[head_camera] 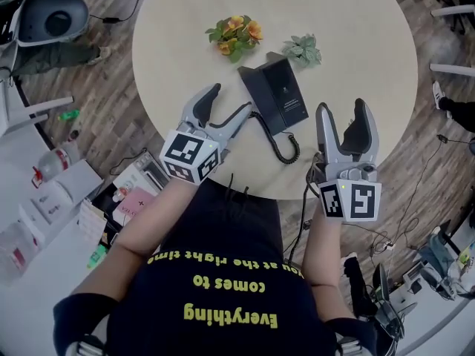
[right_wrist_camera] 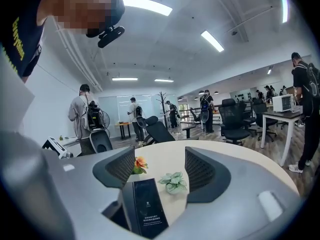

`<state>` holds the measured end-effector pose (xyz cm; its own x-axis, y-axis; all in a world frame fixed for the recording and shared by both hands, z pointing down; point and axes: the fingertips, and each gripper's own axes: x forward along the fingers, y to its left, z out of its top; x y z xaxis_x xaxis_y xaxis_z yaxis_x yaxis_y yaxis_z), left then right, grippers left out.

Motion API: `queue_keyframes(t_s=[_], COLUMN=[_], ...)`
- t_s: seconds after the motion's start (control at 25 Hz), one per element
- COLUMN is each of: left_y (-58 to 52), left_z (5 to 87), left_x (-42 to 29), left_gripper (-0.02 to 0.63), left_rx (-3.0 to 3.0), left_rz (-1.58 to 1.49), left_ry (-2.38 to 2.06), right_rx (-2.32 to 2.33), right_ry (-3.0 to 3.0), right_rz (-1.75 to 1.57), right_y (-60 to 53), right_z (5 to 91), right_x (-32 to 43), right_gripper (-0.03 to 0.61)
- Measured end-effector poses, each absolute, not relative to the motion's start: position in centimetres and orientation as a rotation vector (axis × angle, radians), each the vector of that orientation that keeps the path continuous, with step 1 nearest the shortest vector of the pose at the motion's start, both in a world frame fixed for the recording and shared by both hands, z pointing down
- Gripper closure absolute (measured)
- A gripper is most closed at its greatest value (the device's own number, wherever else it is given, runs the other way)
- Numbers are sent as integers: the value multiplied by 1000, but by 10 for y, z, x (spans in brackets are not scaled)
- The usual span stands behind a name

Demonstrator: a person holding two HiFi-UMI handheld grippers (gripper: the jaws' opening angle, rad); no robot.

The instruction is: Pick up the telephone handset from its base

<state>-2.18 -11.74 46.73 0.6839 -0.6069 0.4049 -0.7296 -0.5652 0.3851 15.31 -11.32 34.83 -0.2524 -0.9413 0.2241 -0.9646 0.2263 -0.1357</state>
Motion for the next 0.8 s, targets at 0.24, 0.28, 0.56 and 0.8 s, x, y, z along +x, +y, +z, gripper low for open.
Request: queue_keyframes(t_s=[0.24, 0.28, 0.56, 0.8], left_y=[-111, -110, -101, -98], left_z=[503, 510, 542, 548], left_x=[-3, -1, 20, 35], left_gripper=[276, 276, 305, 356], left_rx=[2307, 2289, 2182, 2156], left_rz=[363, 372, 375, 367], left_ry=[-954, -942, -833, -801], right_rx=[1822, 1819, 1821, 1817], right_ry=[-2382, -2382, -2367, -2359], right_rz=[419, 423, 440, 463], right_y=[-113, -113, -110, -108], right_z=[361, 363, 371, 376], right_x=[151, 152, 162, 168], right_gripper=[268, 268, 270, 271])
